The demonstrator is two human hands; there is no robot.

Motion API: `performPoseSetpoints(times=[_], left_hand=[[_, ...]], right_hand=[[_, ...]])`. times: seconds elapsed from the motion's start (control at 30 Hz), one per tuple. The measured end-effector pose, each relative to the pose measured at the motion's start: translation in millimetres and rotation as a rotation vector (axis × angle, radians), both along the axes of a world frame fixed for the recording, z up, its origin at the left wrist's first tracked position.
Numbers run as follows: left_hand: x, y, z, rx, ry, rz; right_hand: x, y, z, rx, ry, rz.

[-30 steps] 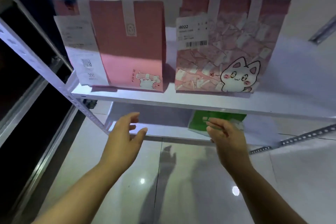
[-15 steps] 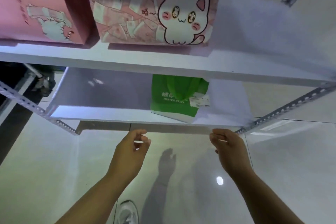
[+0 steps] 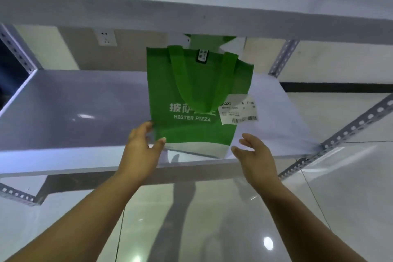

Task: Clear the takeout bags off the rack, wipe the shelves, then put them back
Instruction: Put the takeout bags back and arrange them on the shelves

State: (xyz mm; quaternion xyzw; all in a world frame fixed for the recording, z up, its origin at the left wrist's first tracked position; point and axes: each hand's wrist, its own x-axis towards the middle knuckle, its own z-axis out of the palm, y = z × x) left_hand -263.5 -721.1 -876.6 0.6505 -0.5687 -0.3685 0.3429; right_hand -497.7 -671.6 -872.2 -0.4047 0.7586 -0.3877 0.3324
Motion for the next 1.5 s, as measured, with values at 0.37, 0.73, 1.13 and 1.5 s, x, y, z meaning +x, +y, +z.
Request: performPoseSetpoints(times=[0.37, 0.73, 1.13, 1.5], left_hand=[[6.0, -15.7, -18.6, -0.072, 0.062, 0.006], [14.1, 59.5, -5.0, -0.059, 0.047, 0.003], [-10.2, 197.1, 12.1, -0.055, 0.255, -0.077], [-63.8, 214.8, 146.3, -0.462, 0.245, -0.26]], right_hand=[[14.6, -16.5, -23.7, -0.119, 0.006, 0.059], [3.3, 45.0, -14.6, -0.131, 0.004, 0.072], [-42.0, 173.6, 18.2, -0.186, -0.108, 0.141], [-109.4, 205.1, 147.2, -0.52, -0.147, 0.166]])
